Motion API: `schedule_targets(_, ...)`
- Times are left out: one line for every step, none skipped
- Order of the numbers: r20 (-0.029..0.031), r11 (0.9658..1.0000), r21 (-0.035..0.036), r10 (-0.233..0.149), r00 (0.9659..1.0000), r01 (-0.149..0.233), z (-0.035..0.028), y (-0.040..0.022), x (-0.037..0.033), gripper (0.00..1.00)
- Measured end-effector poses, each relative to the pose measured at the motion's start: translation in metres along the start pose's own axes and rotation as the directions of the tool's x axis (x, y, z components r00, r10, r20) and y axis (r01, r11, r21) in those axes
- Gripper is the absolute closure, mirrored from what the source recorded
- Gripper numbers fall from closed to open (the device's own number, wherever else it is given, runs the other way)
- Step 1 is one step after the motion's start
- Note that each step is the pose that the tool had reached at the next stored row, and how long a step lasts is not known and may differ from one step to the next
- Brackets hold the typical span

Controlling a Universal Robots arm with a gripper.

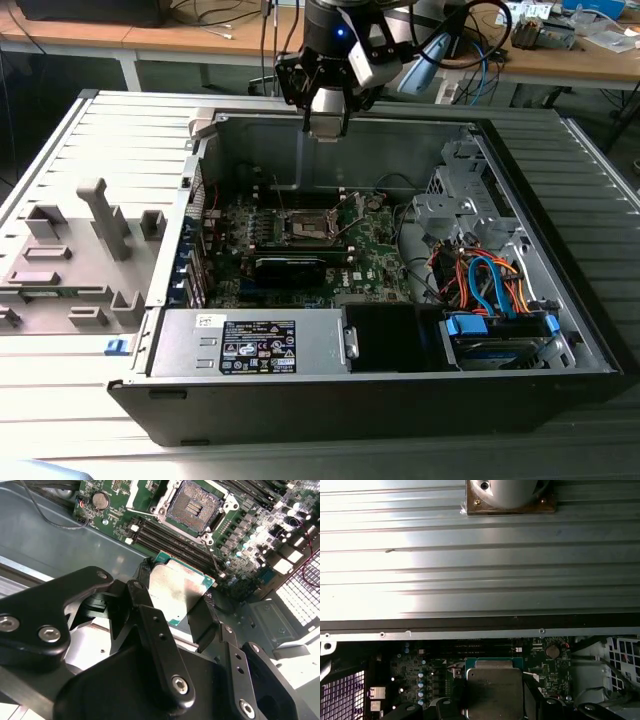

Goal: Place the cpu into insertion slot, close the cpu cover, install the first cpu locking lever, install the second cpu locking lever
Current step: 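Place the cpu into insertion slot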

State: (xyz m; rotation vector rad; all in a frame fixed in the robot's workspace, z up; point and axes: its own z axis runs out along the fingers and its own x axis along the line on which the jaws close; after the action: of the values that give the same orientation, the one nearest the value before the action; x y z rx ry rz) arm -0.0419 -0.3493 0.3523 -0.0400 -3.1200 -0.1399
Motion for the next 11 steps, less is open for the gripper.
schedule_targets(0.0000,1.0000,0.0000,0.000,1.0000,0.000,0.0002,0.0000,0.0000,0.45)
schedule_targets(0.0000,1.0000,0.0000,0.000,1.0000,0.000,0.0003,0.0000,0.0000,0.45)
schedule_targets(0.0000,1.0000,0.0000,0.000,1.0000,0.000,0.0004,0.0000,0.0000,0.45)
schedule_targets(0.0000,1.0000,0.0000,0.000,1.0000,0.000,0.0006,-0.0001,0.0000,0.45)
schedule_targets(0.0000,1.0000,0.0001,0.000,1.0000,0.000,0.0008,-0.0001,0.0000,0.45)
schedule_targets(0.0000,1.0000,0.0000,0.000,1.0000,0.000,0.0010,-0.0001,0.0000,0.45)
schedule_targets(0.0000,1.0000,0.0000,0.000,1.0000,0.000,0.0012,-0.0001,0.0000,0.45)
schedule_targets(0.0000,1.0000,0.0000,0.000,1.0000,0.000,0.0013,-0.0001,0.0000,0.45)
schedule_targets(0.0000,1.0000,0.0000,0.000,1.0000,0.000,0.0014,-0.0001,0.0000,0.45)
schedule_targets(0.0000,1.0000,0.0001,0.000,1.0000,0.000,0.0015,-0.0001,0.0000,0.45)
schedule_targets(0.0000,1.0000,0.0000,0.000,1.0000,0.000,0.0016,-0.0002,0.0000,0.45)
